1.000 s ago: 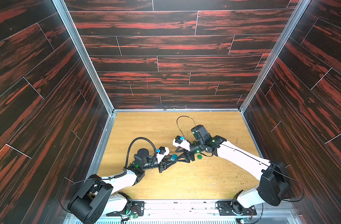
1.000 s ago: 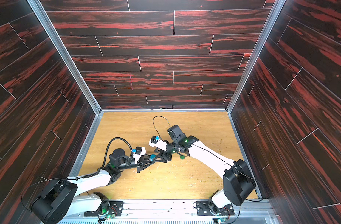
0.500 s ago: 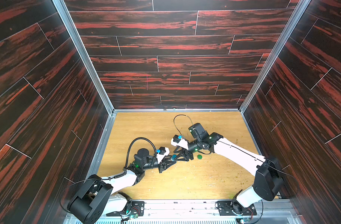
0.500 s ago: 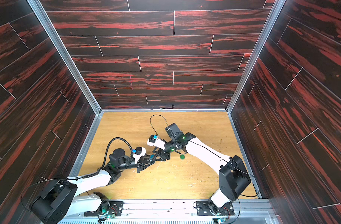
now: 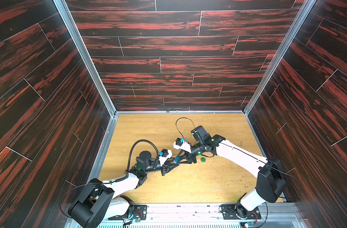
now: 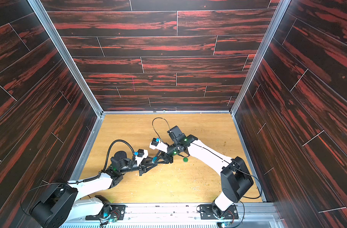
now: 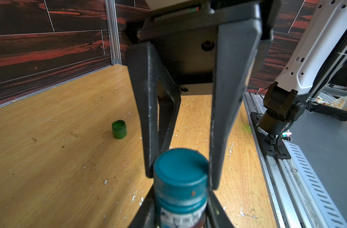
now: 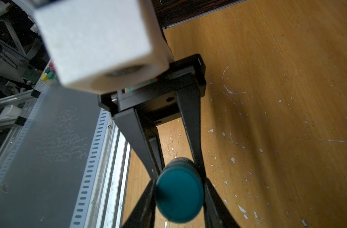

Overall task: Close the paint jar lid
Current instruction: Screw the lid onto the paint jar.

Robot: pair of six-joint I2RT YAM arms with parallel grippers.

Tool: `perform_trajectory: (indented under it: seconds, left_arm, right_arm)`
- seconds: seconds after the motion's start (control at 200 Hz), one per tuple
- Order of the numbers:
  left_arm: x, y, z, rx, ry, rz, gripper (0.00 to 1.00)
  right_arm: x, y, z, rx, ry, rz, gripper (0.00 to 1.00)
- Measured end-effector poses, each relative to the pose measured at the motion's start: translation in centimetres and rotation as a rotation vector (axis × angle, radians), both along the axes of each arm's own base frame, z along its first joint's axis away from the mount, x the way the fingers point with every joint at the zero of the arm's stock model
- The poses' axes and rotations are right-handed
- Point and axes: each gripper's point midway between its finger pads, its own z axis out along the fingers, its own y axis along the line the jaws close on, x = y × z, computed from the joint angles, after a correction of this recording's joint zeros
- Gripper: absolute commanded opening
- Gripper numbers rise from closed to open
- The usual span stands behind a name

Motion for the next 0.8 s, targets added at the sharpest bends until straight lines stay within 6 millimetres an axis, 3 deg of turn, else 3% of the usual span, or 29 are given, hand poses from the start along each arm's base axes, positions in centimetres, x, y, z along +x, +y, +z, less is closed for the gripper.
perform_trajectory:
  seconds: [0.105, 0.416, 0.802]
  left_arm:
    - [0.1, 0.0, 0.0, 0.002, 0.001, 0.005, 0.06]
    - [1.3, 0.4, -0.2, 0.019, -0.008, 0.070, 0.04]
    - [4.5, 1.9, -0.4, 0.061, -0.051, 0.265, 0.00]
  right_arm:
    - [0.1, 0.0, 0.0, -0.002, 0.007, -0.010, 0.24]
    - [1.2, 0.6, -0.1, -0.031, 0.030, -0.113, 0.13]
    - [3.9, 2.6, -0.3, -0.118, 0.080, -0.511, 0.05]
